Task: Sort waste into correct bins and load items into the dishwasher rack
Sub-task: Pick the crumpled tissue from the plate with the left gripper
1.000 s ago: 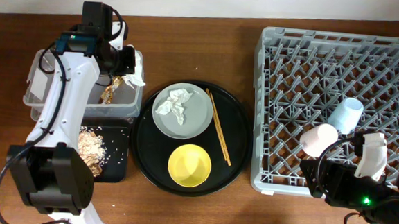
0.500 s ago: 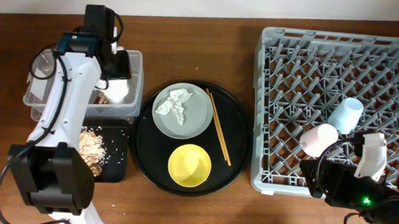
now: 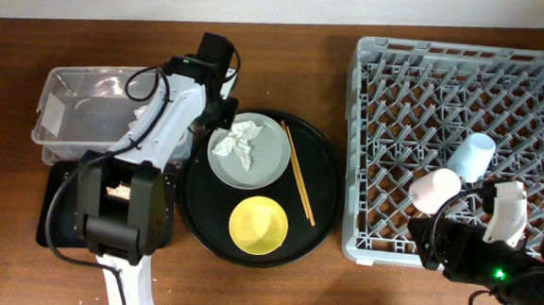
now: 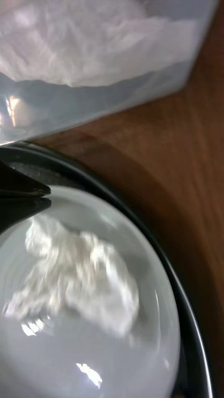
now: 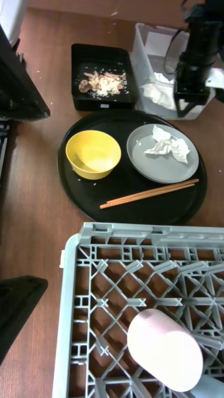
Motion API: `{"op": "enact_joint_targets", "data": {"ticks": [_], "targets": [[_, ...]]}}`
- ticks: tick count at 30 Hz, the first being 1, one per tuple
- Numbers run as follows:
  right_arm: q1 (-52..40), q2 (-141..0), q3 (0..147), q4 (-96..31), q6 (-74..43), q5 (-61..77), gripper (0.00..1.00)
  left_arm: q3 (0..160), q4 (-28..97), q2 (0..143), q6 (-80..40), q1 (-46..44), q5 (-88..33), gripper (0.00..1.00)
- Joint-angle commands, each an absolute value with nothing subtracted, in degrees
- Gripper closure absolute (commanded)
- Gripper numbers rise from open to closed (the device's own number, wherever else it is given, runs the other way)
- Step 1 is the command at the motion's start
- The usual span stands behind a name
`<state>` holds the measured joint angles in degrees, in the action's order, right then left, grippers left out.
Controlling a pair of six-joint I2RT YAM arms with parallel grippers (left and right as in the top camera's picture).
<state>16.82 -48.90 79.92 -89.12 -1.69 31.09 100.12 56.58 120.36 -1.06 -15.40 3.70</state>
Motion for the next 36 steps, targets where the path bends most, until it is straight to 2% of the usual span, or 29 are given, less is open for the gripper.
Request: {"op": "enact_joint_targets", "data": {"ticks": [1, 5, 16, 19, 21, 22, 23, 25, 26, 28, 30, 31, 33, 36], "targets": [[16.47, -48.73, 80.25, -89.14, -1.89, 30.79, 0.18, 101.36, 57.47, 119.66, -3.92, -14.37, 6.52, 1.0], [16.47, -48.73, 80.25, -89.17, -1.91, 28.77, 0.18, 102.39, 59.24, 119.63, -10.48, -14.61, 13.65, 1.0], [16.45, -48.73, 80.25, -90.04, -1.91, 28.42, 0.18, 102.37, 60.84, 119.63, -22.31, -13.91, 18.76, 1.0], [16.47, -48.73, 80.25, -90.61, -1.91, 28.18, 0.18, 102.37, 58.59, 119.63, -18.9, -13.21, 11.92, 0.98], [16.47, -48.73, 80.25, -90.59, -1.91, 28.18, 0.18, 102.39, 57.32, 119.63, -16.49, -13.32, 8.82, 0.93], [16.47, -48.73, 80.25, -90.59, -1.91, 28.18, 0.18, 102.45, 56.73, 119.63, -16.16, -13.34, 7.6, 0.87], [16.47, -48.73, 80.25, -90.63, -1.91, 28.18, 0.18, 102.48, 56.27, 119.63, -15.29, -13.34, 4.86, 0.87], [16.47, -48.73, 80.25, -90.63, -1.91, 28.18, 0.18, 102.48, 54.04, 119.68, -6.28, -13.96, -9.28, 0.86], [16.47, -48.73, 80.25, -90.52, -1.91, 28.18, 0.18, 102.48, 53.67, 119.81, -2.48, -14.83, -14.04, 0.82], [16.47, -48.73, 80.25, -90.41, -1.91, 28.21, 0.18, 102.3, 53.63, 120.29, -0.25, -16.88, -12.49, 0.7], [16.47, -48.73, 80.25, -90.48, -1.91, 28.18, 0.17, 102.15, 53.36, 122.32, 0.99, -19.62, -6.37, 0.5], [16.47, -48.73, 80.25, -90.52, -1.91, 28.18, 0.18, 102.15, 52.82, 123.68, 0.99, -20.51, -4.23, 0.36], [16.45, -48.73, 80.25, -90.67, -1.91, 28.21, 0.18, 102.15, 51.44, 126.52, 0.95, -21.39, -3.62, 0.3], [16.47, -48.73, 80.25, -90.67, -1.91, 28.21, 0.18, 102.15, 51.62, 129.67, 0.93, -21.87, -4.75, 0.31]]}}
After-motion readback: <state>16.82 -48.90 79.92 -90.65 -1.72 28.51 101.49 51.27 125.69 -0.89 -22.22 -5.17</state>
